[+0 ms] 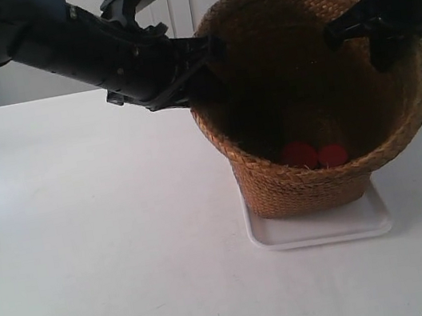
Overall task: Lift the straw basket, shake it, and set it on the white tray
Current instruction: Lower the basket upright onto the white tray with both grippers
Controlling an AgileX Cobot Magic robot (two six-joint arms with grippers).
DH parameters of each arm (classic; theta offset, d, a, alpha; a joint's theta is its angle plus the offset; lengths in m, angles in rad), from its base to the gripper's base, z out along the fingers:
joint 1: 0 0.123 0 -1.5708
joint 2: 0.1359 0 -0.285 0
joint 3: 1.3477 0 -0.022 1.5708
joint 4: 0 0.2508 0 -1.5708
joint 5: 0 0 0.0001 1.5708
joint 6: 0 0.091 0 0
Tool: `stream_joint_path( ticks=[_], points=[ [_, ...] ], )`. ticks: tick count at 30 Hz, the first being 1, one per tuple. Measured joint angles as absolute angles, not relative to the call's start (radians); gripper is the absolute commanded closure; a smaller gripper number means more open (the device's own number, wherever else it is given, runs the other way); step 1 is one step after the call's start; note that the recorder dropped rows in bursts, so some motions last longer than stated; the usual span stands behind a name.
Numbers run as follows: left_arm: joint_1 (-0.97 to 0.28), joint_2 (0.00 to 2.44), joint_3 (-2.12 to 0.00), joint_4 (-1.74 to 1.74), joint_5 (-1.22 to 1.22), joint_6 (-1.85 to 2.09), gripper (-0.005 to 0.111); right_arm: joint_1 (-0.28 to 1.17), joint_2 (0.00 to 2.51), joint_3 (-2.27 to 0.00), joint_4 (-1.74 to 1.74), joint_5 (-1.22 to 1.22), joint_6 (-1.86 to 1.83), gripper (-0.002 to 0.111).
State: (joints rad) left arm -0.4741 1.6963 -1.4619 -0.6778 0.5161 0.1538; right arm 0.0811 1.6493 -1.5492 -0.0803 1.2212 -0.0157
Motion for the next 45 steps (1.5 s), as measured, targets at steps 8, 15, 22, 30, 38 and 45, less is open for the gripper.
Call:
stream_joint_path(
  ticks=[8, 15, 22, 30, 38, 45],
  points=[
    [-0.474, 1.696, -1.465, -0.678, 0.516, 0.175, 0.041, 0.081, 1.649, -1.545, -0.089, 1.221, -0.016, 0.069],
    [-0.474, 1.696, -1.473, -0.69, 0.51, 0.181, 0.031, 0.081, 1.649, -1.545, -0.119, 1.221, -0.016, 0.029],
    [-0.474, 1.696, -1.473, -0.69, 0.508, 0.217, 0.018, 0.081, 1.649, -1.545, -0.122, 1.221, -0.016, 0.028],
    [-0.474, 1.696, -1.473, -0.69, 0.505, 0.253, 0.016, 0.081, 1.647, -1.545, -0.143, 1.221, -0.016, 0.028],
    [-0.474, 1.694, -1.473, -0.69, 0.504, 0.261, 0.016, 0.081, 1.614, -1.545, -0.16, 1.201, -0.016, 0.028],
    [-0.474, 1.669, -1.473, -0.686, 0.489, 0.263, 0.016, 0.081, 1.597, -1.545, -0.16, 1.166, -0.016, 0.028]
  ],
)
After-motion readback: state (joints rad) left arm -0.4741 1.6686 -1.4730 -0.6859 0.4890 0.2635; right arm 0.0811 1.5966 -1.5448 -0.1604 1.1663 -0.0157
